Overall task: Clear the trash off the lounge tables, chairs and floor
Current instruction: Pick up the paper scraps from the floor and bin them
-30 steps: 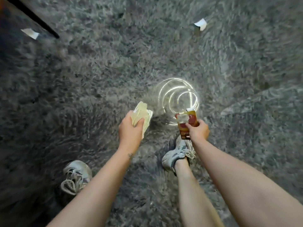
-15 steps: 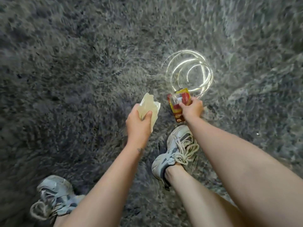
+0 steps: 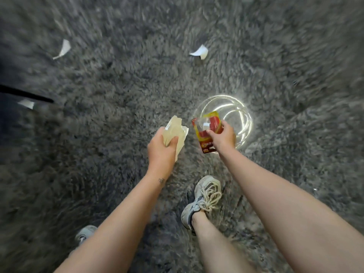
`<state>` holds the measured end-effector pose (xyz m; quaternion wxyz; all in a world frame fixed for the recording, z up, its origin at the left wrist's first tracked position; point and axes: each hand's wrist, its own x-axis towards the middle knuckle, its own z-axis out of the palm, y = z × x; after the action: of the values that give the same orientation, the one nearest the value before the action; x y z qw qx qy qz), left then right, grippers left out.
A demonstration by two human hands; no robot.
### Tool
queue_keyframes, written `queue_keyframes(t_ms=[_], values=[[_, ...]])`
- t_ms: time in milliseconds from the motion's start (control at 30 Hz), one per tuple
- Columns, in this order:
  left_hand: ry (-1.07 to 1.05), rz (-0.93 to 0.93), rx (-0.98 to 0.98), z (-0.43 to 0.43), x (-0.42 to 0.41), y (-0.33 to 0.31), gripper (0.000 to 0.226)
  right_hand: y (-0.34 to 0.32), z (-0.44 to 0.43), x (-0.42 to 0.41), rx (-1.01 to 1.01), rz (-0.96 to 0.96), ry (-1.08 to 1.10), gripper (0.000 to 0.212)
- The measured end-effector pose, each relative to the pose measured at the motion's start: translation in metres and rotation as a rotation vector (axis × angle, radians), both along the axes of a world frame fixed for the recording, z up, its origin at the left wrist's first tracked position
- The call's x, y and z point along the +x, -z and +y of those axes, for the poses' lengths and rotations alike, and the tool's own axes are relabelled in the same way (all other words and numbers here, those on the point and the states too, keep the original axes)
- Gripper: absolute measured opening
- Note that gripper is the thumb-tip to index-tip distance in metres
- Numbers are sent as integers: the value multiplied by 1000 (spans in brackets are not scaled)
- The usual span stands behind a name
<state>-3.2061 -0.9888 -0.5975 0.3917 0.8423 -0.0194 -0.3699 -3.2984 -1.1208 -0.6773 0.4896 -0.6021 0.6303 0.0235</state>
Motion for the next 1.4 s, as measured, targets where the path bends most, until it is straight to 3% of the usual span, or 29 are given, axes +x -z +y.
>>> queue_keyframes(t_ms=[467, 733, 900, 1167, 1400], values=[[10, -343, -213, -88, 139, -355, 14, -397, -128, 134, -290, -355, -209, 18], [-125, -541, -239, -104, 267, -515, 29, -586, -161, 281, -444, -492, -465, 16], [-134, -702, -229, -120, 377, -578, 32, -661, -173, 394, -438, -584, -539, 23], [-141, -778, -354, -154, 560, -681, 36, -749, -222, 575, -436, -658, -561, 27], [-146, -878, -317, -199, 712, -725, 34, -795, -278, 730, -446, -779, -584, 27]])
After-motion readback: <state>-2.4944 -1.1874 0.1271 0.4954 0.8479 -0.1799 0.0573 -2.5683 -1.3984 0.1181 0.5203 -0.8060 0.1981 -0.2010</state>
